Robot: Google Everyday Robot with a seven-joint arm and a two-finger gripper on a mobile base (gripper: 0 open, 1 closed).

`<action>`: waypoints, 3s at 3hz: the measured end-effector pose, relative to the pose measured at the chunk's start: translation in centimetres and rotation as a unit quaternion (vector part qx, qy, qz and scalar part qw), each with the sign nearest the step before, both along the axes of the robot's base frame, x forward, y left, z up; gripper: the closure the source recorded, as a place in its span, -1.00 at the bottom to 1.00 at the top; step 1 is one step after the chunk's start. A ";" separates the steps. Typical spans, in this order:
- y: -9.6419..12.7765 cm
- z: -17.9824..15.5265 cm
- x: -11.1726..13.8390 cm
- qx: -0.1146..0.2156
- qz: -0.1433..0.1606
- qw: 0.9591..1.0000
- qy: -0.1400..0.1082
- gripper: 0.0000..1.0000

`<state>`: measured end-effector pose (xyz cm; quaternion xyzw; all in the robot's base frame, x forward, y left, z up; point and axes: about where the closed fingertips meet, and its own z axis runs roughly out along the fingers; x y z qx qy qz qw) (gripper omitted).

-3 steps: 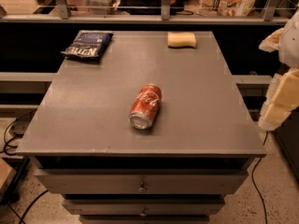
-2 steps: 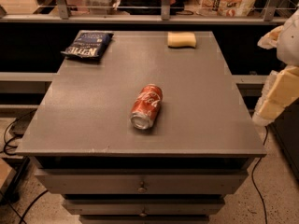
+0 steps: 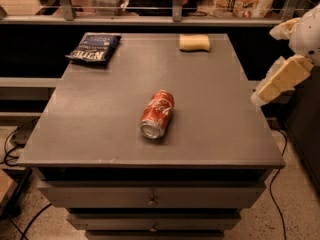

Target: Move sponge near blue chip bag

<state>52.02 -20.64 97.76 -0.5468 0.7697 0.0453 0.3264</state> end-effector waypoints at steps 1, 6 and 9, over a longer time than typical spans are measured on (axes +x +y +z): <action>0.2 0.4 3.3 0.048 -0.008 0.999 -0.023 -1.00; 1.6 -1.4 17.2 0.245 -0.071 0.961 -0.104 -1.00; 3.3 -5.2 28.1 0.313 -0.109 0.940 -0.076 -1.00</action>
Offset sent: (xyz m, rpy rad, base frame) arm 0.0268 0.0014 0.0037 0.0761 -0.0373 -0.0127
